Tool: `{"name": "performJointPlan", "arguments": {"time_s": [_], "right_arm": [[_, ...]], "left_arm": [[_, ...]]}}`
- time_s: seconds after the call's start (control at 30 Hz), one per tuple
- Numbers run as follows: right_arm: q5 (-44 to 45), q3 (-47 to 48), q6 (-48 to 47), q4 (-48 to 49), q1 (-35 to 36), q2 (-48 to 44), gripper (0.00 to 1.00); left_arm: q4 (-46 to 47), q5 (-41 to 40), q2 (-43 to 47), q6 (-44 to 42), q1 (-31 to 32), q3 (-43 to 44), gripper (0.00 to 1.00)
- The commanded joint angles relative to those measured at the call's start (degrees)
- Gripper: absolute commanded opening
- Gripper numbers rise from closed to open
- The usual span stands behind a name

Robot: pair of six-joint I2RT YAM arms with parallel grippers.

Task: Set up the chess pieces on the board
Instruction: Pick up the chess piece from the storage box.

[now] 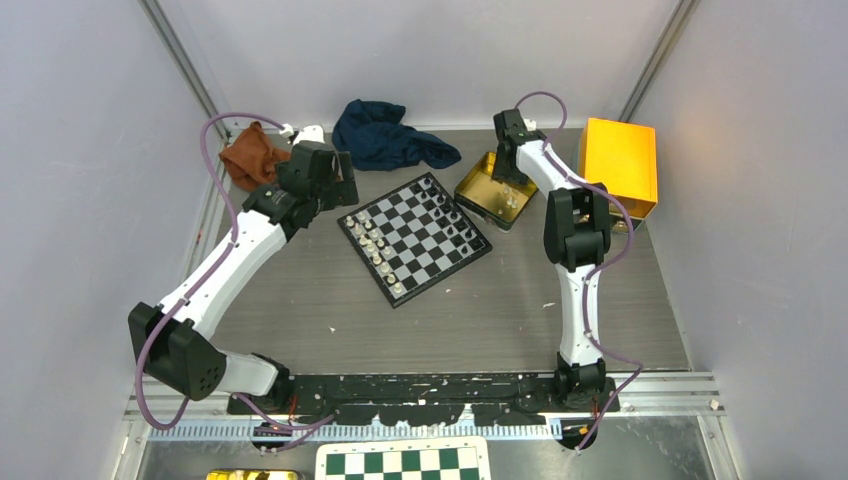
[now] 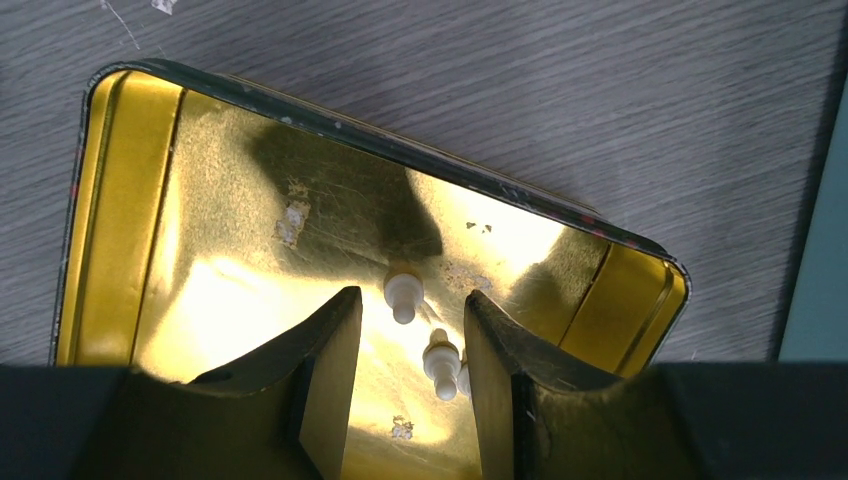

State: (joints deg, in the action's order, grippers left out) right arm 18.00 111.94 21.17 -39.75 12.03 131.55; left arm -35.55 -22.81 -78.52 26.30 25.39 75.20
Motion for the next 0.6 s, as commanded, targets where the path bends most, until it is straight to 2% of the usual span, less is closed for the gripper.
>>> {"name": "performJointPlan", "arguments": {"time_s": [0.0,0.57], "right_arm": [[-1.1,1.5,0.4,2.8,-0.2,-0.4,0.48],[-2.8,0.7,0.7,3.0,-0.2,0.6,0.37]], "left_arm": [[0.9,-1.3,-0.1,-0.6,0.2,2.7,1.0],[0.8,-0.9,-1.5,-0.5,0.2,3.4,1.0]]}}
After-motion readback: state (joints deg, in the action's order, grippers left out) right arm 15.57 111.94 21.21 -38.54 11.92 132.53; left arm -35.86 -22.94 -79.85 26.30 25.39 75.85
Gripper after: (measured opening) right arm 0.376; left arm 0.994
